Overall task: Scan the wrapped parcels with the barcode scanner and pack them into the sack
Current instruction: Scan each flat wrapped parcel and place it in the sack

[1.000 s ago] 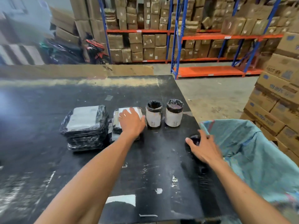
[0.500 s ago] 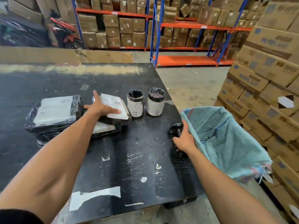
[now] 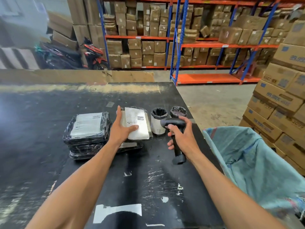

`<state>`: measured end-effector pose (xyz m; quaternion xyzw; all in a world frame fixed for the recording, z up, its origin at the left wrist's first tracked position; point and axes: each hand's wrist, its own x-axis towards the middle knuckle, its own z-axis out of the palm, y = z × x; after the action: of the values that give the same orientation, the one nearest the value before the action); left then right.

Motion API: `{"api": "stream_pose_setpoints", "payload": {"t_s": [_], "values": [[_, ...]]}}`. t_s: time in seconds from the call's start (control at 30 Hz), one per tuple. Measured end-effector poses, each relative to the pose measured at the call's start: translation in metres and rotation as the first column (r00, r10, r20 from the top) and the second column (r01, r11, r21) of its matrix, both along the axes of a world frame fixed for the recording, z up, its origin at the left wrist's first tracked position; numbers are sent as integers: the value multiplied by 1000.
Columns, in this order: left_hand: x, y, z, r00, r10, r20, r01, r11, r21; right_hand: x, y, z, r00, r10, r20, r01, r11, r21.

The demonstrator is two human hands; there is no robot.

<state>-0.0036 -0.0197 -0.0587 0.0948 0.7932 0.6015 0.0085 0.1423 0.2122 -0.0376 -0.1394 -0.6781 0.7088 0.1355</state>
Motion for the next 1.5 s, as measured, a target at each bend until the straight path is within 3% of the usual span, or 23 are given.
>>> {"api": "stream_pose_setpoints", "payload": {"t_s": [0.43, 1.23, 1.33, 1.5], "values": [[45, -33, 7, 990, 20, -143, -12, 999, 51, -9, -85, 42, 998, 23, -64, -2, 952, 305], [59, -30, 26, 983, 89, -159, -67, 988, 141, 16, -89, 61, 997, -12, -83, 38, 949, 313], [55, -37, 38, 974, 139, -182, -112, 982, 152, 18, -89, 48, 1000, -19, -16, 23, 942, 334], [49, -51, 53, 965, 196, -174, -158, 965, 210, 26, -100, -4, 971, 45, 234, -128, 927, 354]]}}
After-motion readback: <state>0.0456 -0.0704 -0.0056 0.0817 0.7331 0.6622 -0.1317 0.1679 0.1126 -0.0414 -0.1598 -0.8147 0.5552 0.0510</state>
